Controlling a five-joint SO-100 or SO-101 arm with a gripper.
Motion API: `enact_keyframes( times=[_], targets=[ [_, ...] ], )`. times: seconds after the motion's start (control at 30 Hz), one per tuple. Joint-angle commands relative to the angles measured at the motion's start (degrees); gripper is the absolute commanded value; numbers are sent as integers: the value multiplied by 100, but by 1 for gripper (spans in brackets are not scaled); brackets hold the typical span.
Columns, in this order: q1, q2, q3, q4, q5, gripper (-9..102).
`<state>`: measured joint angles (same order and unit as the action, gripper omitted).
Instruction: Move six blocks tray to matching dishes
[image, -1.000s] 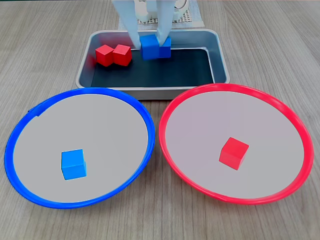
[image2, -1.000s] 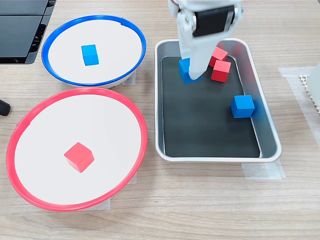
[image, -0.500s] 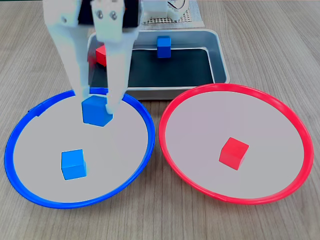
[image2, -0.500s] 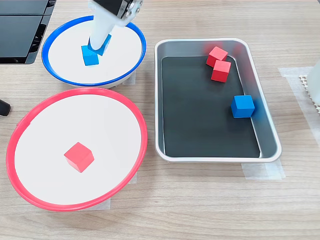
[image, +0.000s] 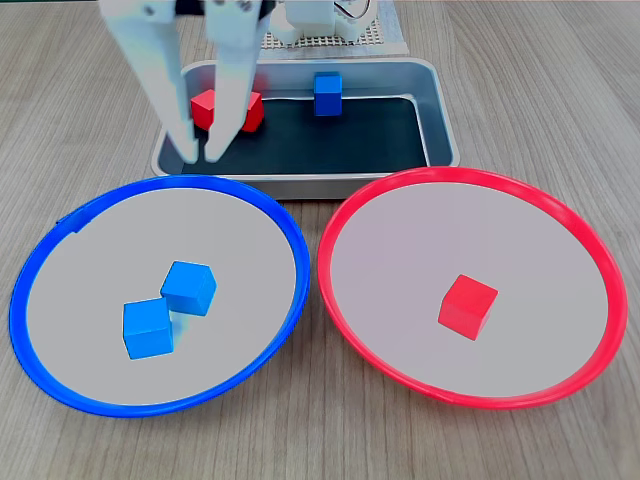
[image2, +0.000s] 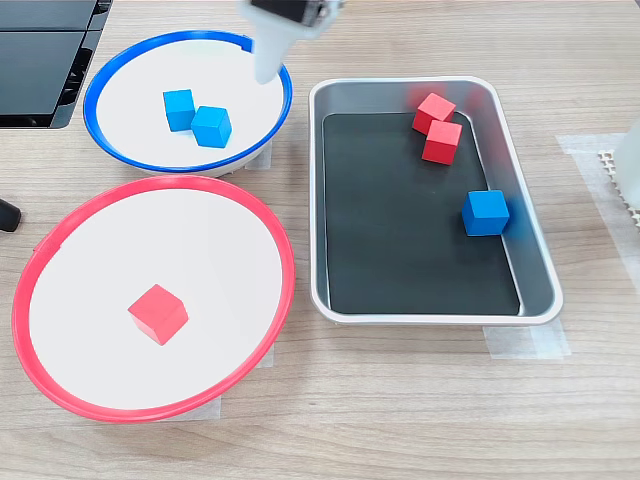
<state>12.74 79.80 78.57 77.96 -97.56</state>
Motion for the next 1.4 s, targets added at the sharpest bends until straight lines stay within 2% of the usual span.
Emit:
enact_keyframes(
  times=[0.0,0.13,0.23,0.43,0.77,1.17,1.23,1.37],
  targets=[
    [-176,870,492,1301,-413,0],
    [-448,1626,1696,1951,-369,1],
    [-650,1749,2320,2109,-88,5],
    [-914,1380,2637,2180,501,10],
    [-1178,1151,3199,1257,703,14],
    [-1160,536,3199,606,650,15],
    [-1195,562,3313,527,668,0],
    [-1143,659,3076,571,844,0]
  ],
)
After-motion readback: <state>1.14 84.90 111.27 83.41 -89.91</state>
